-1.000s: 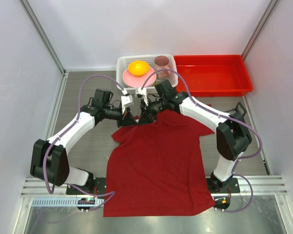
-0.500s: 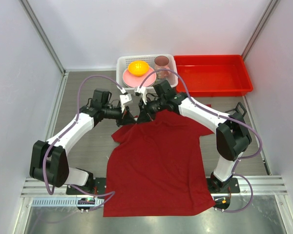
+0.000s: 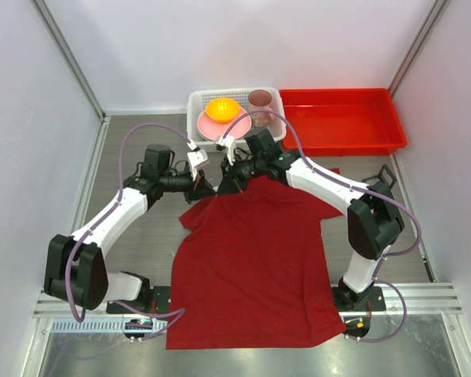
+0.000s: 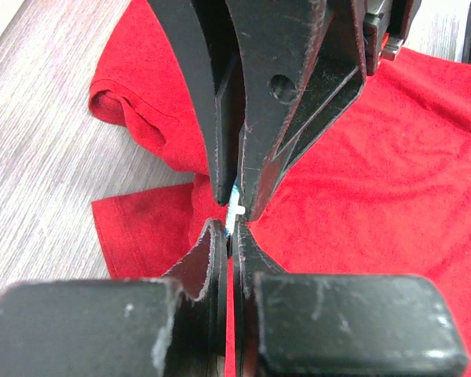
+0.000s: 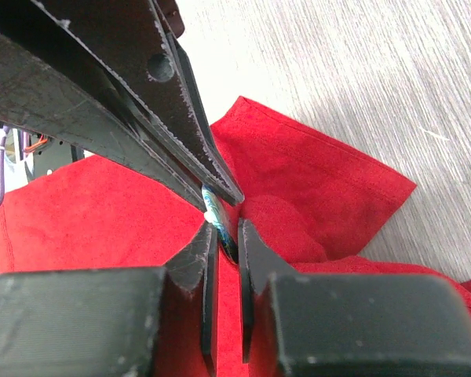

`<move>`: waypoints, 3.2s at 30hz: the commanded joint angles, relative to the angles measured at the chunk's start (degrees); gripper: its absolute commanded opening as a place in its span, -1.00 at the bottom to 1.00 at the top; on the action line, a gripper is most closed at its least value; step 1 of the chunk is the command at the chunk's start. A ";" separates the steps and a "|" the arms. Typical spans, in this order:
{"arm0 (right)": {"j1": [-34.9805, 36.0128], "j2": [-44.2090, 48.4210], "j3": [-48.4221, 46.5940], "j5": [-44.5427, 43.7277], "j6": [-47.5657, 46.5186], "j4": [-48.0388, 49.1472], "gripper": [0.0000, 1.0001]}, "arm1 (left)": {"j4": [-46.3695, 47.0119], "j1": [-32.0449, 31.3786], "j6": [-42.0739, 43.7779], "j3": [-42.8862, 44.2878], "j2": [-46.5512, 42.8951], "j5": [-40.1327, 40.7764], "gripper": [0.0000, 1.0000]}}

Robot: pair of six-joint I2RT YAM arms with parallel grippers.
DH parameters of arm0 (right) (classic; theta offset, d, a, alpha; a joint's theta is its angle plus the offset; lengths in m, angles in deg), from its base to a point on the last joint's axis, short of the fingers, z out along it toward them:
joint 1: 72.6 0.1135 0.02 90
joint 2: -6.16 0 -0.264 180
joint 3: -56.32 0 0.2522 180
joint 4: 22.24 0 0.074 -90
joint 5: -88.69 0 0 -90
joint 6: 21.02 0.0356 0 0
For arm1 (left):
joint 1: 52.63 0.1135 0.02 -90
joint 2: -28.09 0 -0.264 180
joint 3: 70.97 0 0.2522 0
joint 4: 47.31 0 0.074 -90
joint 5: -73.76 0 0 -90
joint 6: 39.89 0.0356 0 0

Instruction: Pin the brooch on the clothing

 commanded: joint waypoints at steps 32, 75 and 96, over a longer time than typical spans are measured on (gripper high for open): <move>-10.35 6.95 4.43 0.09 -6.75 3.62 0.14 | -3.86 -0.50 -1.37 2.81 -0.70 8.22 -1.00; -23.19 -2.89 8.47 -33.30 -18.09 -14.76 -0.06 | -6.68 -9.99 -0.13 12.39 28.03 43.83 -0.10; -29.16 -6.24 8.03 -37.19 -24.87 -17.30 -0.11 | -15.03 17.60 1.63 15.38 28.83 51.14 -1.00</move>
